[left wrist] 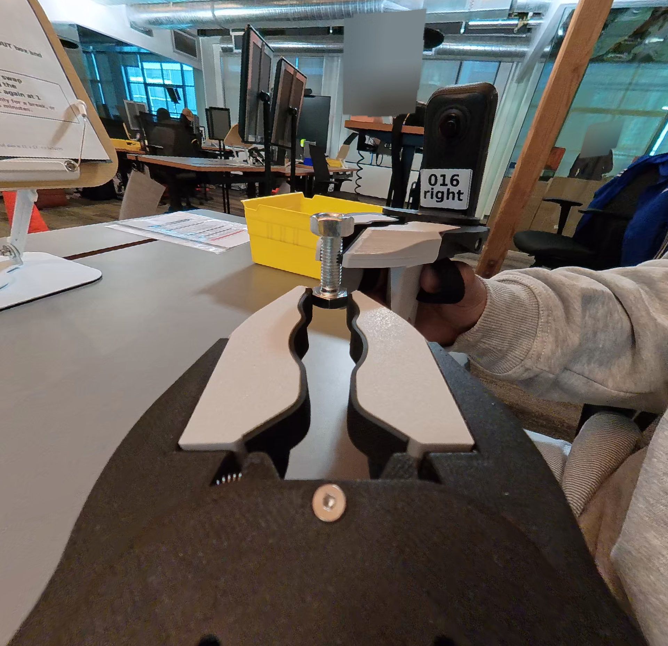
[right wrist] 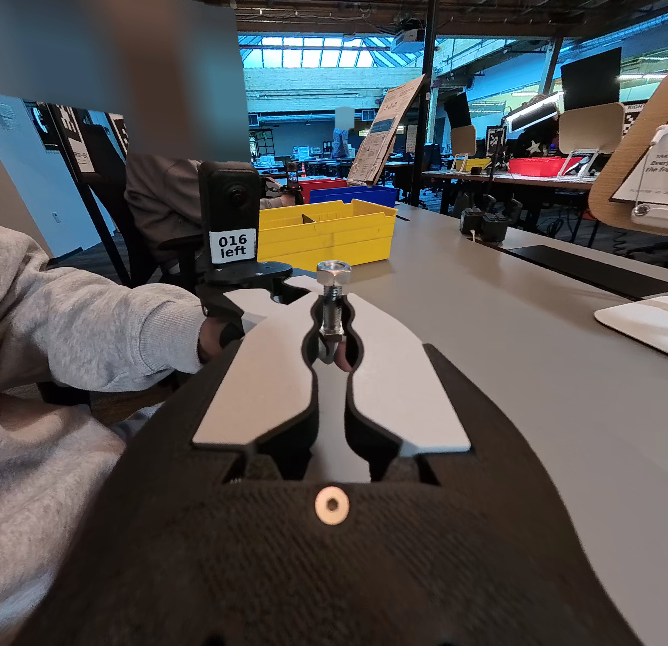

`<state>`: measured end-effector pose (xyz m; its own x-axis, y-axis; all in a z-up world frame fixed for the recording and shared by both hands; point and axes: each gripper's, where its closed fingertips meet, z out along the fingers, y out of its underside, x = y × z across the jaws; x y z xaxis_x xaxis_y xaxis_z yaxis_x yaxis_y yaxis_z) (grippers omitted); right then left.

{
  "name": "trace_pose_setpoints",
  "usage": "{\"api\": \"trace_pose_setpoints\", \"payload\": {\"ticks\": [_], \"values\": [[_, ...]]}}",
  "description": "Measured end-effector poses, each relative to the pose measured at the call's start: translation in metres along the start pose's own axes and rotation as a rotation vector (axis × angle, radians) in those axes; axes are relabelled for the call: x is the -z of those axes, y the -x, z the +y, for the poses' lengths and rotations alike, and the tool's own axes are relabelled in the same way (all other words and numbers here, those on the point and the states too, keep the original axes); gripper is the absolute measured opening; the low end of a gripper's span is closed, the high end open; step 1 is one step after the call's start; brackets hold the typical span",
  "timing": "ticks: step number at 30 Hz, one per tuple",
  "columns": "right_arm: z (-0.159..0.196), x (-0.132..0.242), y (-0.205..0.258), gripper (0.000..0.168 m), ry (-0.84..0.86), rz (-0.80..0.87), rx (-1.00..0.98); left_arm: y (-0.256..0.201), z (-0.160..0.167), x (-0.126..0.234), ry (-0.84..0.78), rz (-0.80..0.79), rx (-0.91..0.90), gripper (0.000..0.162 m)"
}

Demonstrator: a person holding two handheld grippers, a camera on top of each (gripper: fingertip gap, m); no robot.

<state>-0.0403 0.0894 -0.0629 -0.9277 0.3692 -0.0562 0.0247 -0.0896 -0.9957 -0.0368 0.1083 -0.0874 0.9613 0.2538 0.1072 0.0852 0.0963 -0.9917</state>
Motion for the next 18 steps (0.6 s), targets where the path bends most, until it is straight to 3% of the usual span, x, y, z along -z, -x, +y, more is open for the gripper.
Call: {"api": "trace_pose_setpoints", "payload": {"ticks": [8, 18], "values": [[-0.004, 0.001, -0.008, 0.026, -0.032, 0.040, -0.006, 0.009, 0.006, -0.001, 0.040, -0.062, -0.033, 0.018], [-0.008, 0.002, -0.005, 0.023, -0.055, 0.024, -0.006, 0.014, 0.008, 0.000, 0.052, -0.093, -0.038, 0.018]]}}
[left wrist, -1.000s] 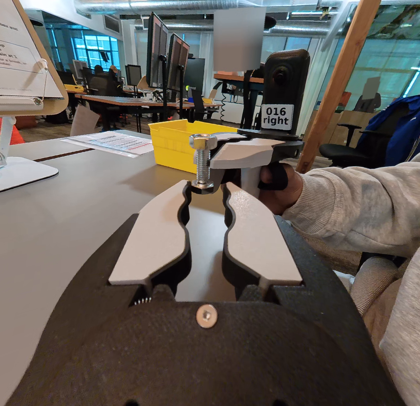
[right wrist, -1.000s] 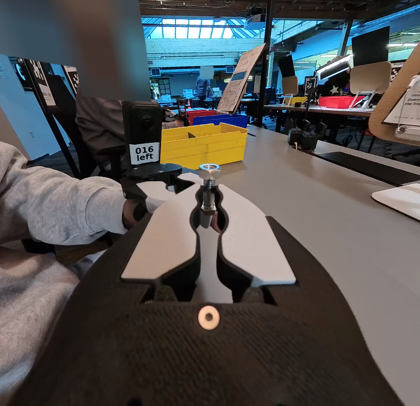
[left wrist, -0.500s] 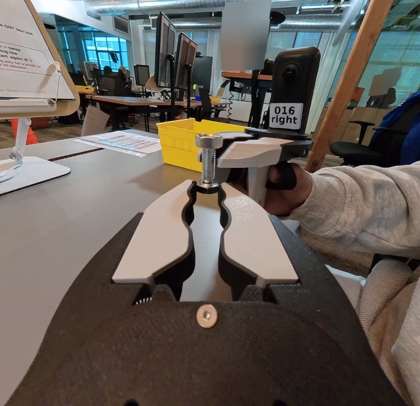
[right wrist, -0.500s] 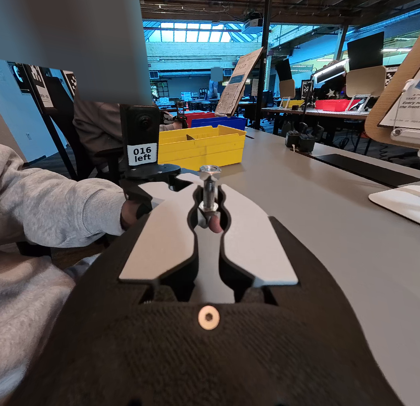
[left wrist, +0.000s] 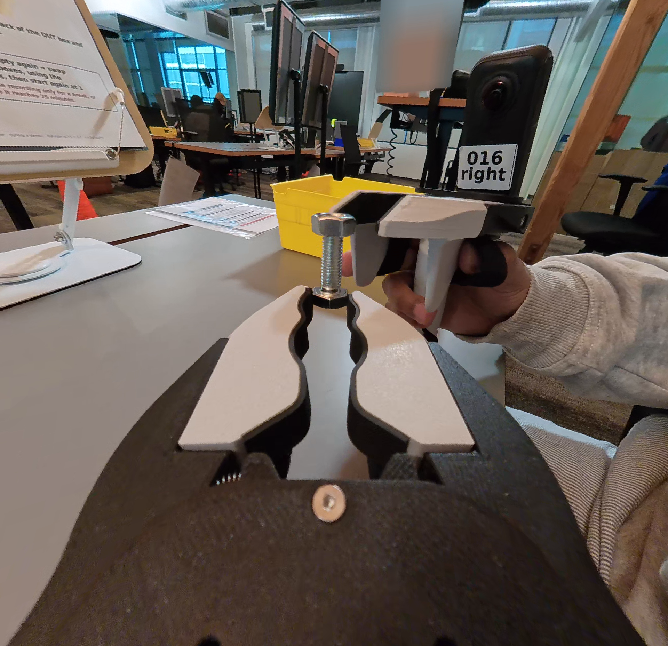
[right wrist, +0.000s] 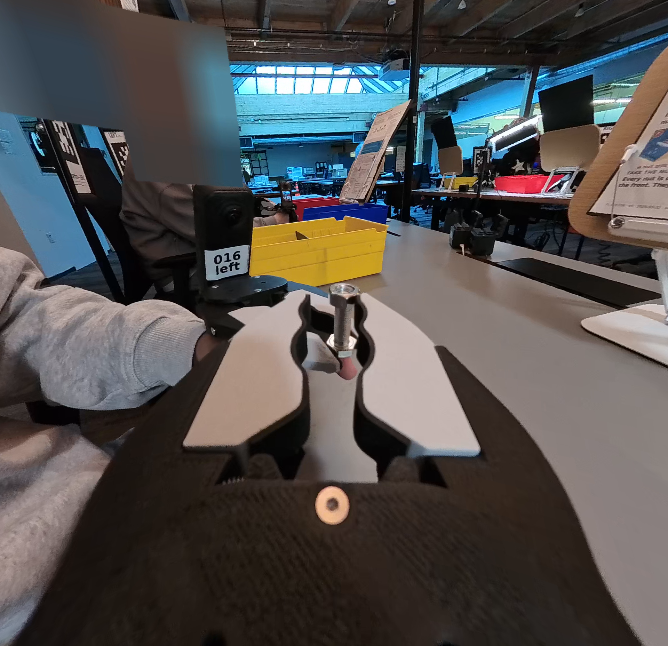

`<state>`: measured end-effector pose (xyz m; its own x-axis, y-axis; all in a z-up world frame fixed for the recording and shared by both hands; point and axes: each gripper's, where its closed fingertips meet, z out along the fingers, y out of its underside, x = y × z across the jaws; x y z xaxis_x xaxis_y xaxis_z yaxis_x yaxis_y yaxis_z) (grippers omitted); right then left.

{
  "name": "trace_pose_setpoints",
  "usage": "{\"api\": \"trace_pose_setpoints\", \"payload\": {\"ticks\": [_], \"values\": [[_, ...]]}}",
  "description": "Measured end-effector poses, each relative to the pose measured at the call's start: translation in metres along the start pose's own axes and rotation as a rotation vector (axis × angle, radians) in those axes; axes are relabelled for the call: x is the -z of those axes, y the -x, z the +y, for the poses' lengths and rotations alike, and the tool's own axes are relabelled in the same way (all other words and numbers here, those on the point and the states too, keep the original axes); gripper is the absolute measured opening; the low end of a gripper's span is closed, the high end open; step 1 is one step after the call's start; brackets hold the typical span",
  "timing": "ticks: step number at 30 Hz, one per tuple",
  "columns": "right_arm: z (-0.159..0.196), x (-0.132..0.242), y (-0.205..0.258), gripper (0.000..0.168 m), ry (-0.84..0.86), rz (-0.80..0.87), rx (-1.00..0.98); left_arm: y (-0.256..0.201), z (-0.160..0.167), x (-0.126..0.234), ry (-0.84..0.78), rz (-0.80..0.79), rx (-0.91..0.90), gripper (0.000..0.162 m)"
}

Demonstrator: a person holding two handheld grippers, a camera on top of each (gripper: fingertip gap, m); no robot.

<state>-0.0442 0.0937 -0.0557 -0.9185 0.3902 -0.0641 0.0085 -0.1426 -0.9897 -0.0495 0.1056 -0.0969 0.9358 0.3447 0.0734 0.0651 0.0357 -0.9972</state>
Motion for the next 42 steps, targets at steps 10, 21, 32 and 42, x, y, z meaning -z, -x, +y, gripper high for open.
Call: {"api": "trace_pose_setpoints", "payload": {"ticks": [10, 21, 32, 42], "values": [[-0.004, 0.003, -0.005, 0.023, -0.018, 0.031, 0.004, 0.000, 0.001, -0.001, 0.006, -0.006, -0.005, 0.018], [0.000, 0.002, -0.002, 0.012, 0.006, 0.009, -0.007, 0.004, 0.001, 0.000, 0.008, -0.024, 0.003, 0.018], [0.002, 0.000, 0.000, 0.012, 0.015, 0.003, 0.005, 0.005, 0.002, 0.000, 0.009, -0.028, 0.003, 0.018], [-0.003, 0.002, -0.010, 0.030, -0.023, 0.066, 0.009, 0.003, 0.003, -0.001, 0.017, -0.019, -0.006, 0.018]]}}
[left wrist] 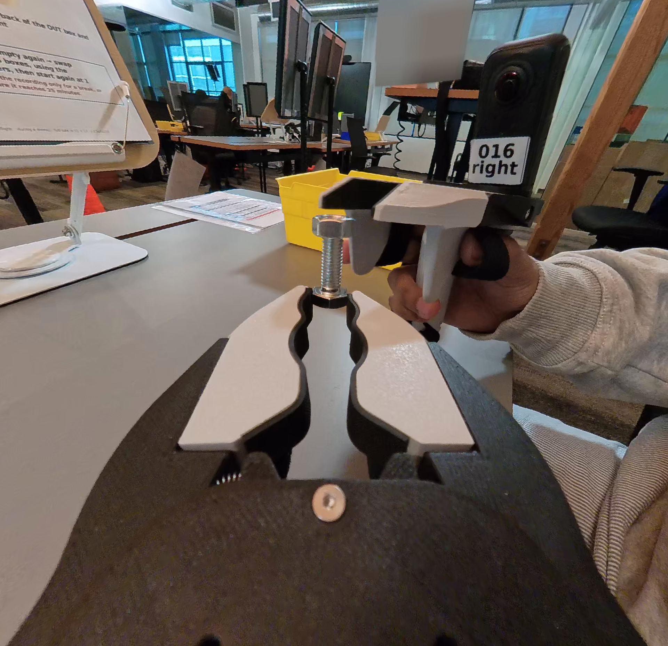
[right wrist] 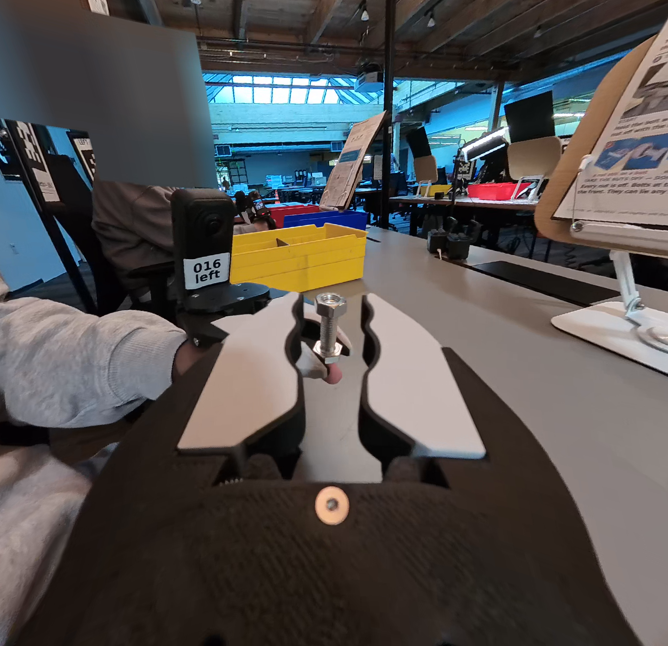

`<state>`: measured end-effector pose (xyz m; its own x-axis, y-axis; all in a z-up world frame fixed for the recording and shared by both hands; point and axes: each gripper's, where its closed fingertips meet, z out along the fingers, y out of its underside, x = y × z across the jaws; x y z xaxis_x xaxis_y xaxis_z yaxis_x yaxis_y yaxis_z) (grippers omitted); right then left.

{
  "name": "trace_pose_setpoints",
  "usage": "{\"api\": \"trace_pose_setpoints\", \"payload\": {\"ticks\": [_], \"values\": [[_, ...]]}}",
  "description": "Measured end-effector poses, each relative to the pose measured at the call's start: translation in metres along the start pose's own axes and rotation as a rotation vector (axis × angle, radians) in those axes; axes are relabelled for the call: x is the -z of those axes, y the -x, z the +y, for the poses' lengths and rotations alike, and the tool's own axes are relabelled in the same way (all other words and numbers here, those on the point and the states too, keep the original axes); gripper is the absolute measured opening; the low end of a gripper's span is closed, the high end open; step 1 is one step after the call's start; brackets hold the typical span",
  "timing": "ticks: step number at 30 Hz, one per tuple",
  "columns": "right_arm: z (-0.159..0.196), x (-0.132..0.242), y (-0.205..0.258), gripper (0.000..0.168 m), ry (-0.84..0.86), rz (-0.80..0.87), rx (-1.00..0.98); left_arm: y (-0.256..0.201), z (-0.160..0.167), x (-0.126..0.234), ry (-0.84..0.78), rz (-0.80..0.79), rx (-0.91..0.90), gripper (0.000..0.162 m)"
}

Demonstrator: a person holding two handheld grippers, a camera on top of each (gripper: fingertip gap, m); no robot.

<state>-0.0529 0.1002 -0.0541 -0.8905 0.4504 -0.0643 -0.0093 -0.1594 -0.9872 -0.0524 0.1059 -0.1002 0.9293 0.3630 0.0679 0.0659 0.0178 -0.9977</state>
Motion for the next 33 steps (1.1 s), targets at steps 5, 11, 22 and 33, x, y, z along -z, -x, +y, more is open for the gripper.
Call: {"api": "trace_pose_setpoints", "payload": {"ticks": [5, 11, 22, 33], "values": [[0.005, -0.003, 0.008, 0.025, 0.032, -0.037, 0.007, 0.000, 0.000, 0.000, -0.001, -0.001, 0.003, 0.018], [0.004, 0.001, 0.008, 0.003, 0.044, -0.052, -0.014, 0.003, -0.002, 0.001, -0.012, -0.005, 0.026, 0.018], [0.004, -0.002, 0.005, 0.027, 0.030, -0.013, 0.024, 0.001, -0.001, 0.000, -0.005, -0.001, 0.013, 0.018], [-0.002, 0.001, 0.002, 0.023, -0.002, -0.003, 0.010, 0.002, -0.001, 0.000, -0.005, -0.005, 0.015, 0.018]]}}
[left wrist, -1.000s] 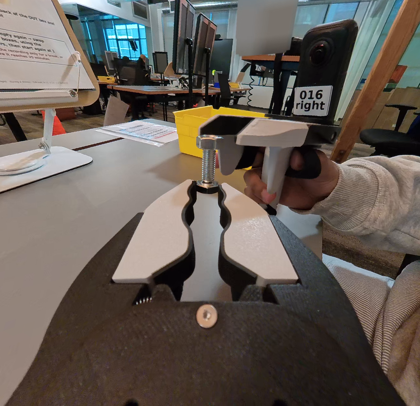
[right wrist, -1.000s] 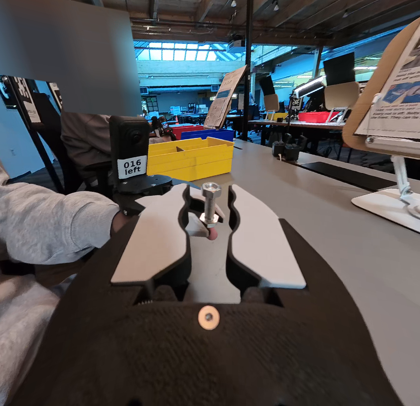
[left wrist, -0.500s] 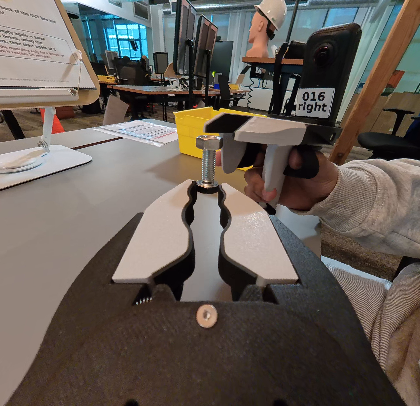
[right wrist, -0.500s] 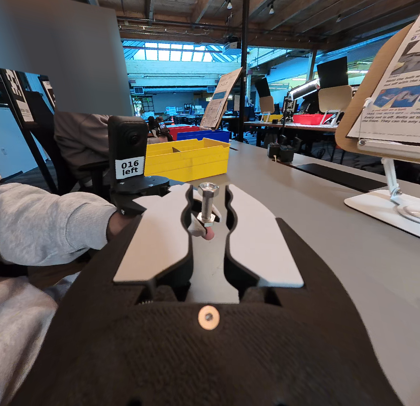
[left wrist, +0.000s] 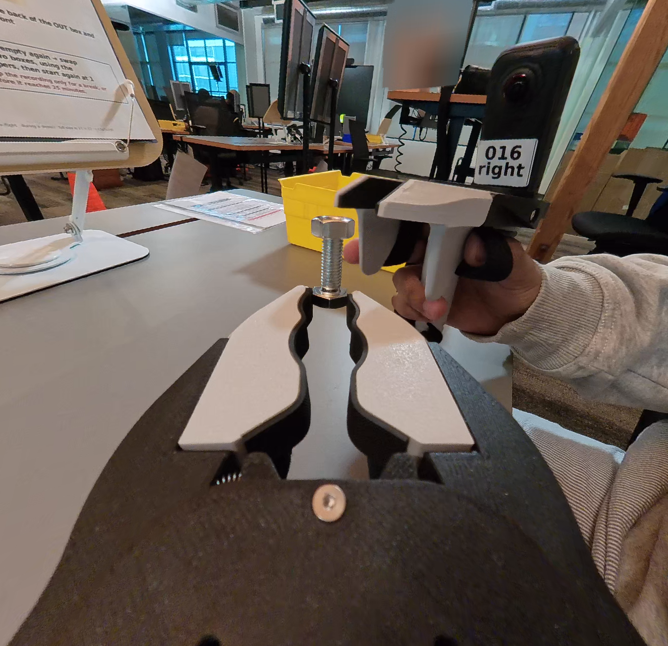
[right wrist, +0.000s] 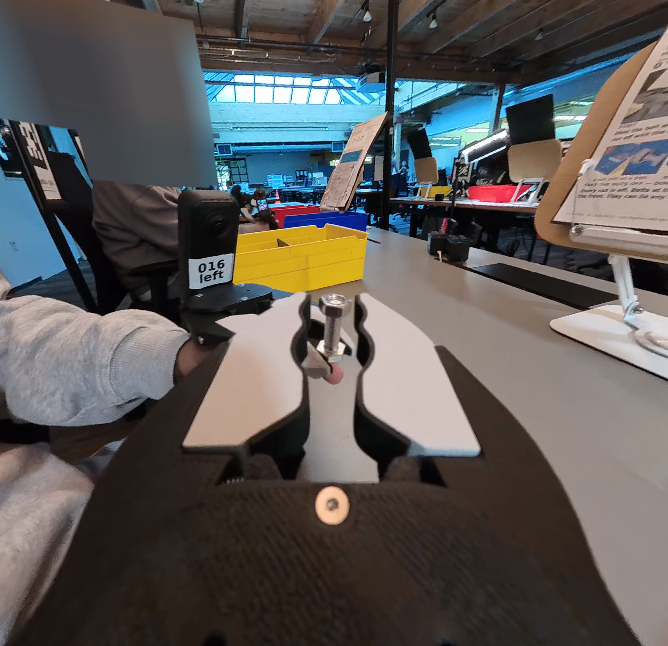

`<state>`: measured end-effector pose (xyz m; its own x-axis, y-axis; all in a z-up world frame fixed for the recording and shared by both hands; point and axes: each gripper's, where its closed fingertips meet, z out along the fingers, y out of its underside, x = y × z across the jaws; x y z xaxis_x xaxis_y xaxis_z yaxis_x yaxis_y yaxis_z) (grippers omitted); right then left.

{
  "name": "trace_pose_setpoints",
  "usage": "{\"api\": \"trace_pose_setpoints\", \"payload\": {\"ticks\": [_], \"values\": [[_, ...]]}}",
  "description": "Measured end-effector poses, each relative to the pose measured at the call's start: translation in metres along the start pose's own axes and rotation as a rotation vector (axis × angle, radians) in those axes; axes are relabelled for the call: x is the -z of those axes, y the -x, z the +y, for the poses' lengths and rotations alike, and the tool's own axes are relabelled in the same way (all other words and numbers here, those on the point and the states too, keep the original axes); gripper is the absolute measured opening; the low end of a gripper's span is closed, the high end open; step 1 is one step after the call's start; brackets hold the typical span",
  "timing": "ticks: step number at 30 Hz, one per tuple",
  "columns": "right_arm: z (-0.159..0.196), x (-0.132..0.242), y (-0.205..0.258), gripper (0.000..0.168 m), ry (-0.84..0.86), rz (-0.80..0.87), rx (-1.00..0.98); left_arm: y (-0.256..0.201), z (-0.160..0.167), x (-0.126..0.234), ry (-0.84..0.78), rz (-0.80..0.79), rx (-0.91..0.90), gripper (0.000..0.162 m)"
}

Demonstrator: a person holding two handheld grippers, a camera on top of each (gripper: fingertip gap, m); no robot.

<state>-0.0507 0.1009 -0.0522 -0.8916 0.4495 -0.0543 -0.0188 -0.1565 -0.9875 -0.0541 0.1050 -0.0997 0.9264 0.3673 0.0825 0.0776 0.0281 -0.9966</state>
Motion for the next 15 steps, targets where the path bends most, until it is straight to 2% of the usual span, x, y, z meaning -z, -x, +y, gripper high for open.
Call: {"api": "trace_pose_setpoints", "payload": {"ticks": [2, 5, 7, 10, 13, 15], "values": [[0.000, -0.001, -0.001, 0.031, -0.006, 0.007, 0.005, 0.000, 0.000, 0.000, 0.000, 0.001, 0.001, 0.018], [0.005, -0.004, 0.004, 0.032, 0.020, -0.018, 0.005, 0.000, 0.000, 0.000, 0.000, 0.000, 0.002, 0.018], [0.007, -0.005, 0.008, 0.026, 0.035, -0.034, 0.016, 0.000, 0.000, 0.000, 0.000, -0.001, 0.001, 0.018], [0.007, -0.002, 0.013, 0.003, 0.054, -0.071, 0.004, 0.002, 0.000, 0.000, -0.002, -0.004, 0.008, 0.018], [0.005, -0.001, 0.010, 0.005, 0.043, -0.058, -0.020, 0.001, 0.000, 0.000, -0.003, -0.005, 0.004, 0.018], [0.002, 0.000, 0.006, 0.013, 0.021, -0.034, -0.013, 0.001, 0.000, 0.000, 0.000, -0.003, 0.000, 0.018]]}}
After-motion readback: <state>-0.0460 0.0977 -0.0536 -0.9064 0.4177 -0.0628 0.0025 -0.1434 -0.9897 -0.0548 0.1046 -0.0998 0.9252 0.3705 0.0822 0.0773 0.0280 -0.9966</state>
